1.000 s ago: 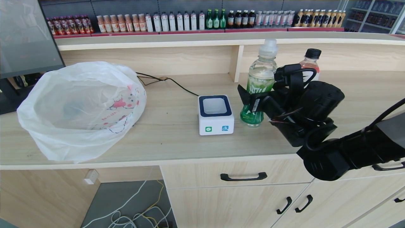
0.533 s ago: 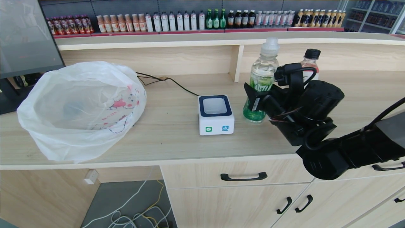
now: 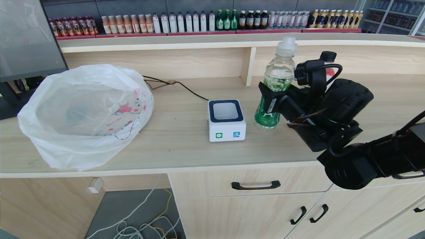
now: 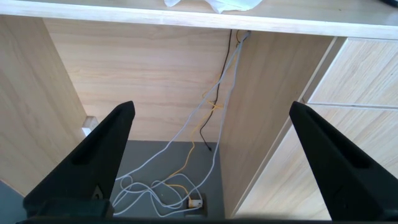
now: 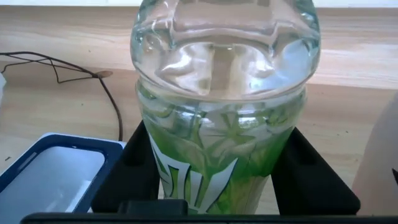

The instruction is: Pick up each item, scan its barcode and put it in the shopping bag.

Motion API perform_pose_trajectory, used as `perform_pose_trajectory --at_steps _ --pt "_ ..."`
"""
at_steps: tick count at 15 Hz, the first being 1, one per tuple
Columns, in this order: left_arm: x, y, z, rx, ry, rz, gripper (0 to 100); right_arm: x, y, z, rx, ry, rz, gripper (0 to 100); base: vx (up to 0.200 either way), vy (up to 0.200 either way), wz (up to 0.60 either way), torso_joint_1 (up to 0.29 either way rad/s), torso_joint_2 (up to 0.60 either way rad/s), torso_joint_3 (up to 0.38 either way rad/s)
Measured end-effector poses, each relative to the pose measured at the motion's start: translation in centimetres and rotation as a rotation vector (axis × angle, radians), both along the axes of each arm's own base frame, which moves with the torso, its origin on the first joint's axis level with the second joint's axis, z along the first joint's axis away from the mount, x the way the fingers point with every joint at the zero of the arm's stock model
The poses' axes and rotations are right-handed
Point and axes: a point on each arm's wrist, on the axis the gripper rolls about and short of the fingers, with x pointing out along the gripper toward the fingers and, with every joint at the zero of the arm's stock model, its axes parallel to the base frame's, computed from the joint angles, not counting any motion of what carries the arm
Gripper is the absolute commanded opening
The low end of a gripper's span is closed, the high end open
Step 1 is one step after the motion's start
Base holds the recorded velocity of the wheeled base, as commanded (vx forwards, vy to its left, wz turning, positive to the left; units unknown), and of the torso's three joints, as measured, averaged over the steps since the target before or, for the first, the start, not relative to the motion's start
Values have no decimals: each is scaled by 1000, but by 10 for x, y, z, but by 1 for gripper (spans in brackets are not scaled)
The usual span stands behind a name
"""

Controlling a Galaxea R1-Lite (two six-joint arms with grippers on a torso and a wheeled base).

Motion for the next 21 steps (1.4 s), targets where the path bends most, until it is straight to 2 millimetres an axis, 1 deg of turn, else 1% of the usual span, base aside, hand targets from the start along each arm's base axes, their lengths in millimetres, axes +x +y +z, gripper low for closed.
perform_pose_trajectory --at_steps 3,7,12,15,19,21 --pt "0 0 0 0 0 0 100 -11 -5 13 13 -25 1 0 0 0 0 0 0 0" --pt "0 0 0 0 0 0 100 -36 -15 25 20 -40 9 0 0 0 0 0 0 0" --pt "0 0 0 0 0 0 100 -85 -39 21 4 -4 18 0 0 0 0 0 0 0" --pt "0 0 0 0 0 0 100 -110 -52 23 36 -4 26 0 0 0 0 0 0 0" --pt "0 0 0 0 0 0 100 -132 -54 23 45 -8 71 0 0 0 0 0 0 0" --pt "0 0 0 0 0 0 100 -142 -49 22 44 -3 116 0 0 0 0 0 0 0"
